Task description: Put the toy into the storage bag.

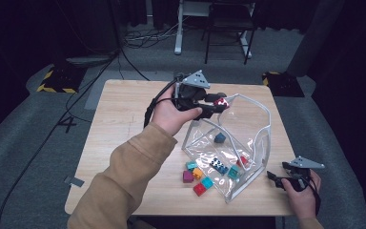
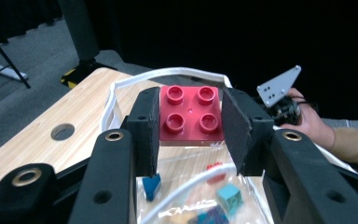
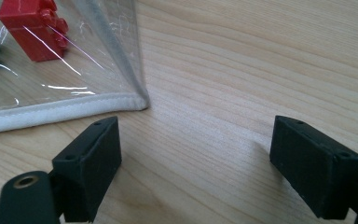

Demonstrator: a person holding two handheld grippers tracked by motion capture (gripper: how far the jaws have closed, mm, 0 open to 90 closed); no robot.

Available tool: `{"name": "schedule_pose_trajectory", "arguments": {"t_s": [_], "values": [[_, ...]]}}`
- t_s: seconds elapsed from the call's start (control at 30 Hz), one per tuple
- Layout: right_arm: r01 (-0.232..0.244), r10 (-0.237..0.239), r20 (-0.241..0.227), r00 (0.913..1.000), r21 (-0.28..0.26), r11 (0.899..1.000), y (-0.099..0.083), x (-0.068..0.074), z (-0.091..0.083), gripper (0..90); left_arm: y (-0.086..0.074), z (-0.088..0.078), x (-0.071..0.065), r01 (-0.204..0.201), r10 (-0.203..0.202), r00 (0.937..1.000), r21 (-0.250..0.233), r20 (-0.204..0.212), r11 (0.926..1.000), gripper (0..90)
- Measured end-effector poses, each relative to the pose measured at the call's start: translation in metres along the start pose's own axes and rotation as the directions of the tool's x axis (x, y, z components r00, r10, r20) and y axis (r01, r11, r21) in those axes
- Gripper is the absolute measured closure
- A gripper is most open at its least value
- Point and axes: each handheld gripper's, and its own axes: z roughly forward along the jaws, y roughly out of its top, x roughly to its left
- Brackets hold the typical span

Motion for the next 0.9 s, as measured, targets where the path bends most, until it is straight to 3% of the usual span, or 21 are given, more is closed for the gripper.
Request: {"name": "schedule_pose_trajectory", "arguments": {"t_s": [0.13,0.2,0.5,0.9], "values": [[0.000,0.000,0.000,1.0000,0.001,1.000,0.000,0.000,0.000,16.6,0.006,0.013,0.000,-0.005,0.005,1.0000,-0.006,-0.004,1.0000,58.9],[0.000,0.000,-0.001,1.0000,0.000,1.000,0.000,0.000,0.000,16.6,0.010,0.026,-0.001,-0.005,0.005,0.9998,-0.015,0.017,0.9999,59.0],[0.000,0.000,-0.002,1.0000,0.001,1.000,0.000,0.000,0.000,16.6,0.019,0.062,-0.002,-0.018,0.019,0.9991,-0.029,0.038,0.9994,58.9],[0.000,0.000,-0.003,1.0000,0.002,1.000,0.000,0.000,0.000,16.6,0.008,0.102,0.004,0.016,-0.017,0.9988,0.019,0.045,0.9997,59.0]]}}
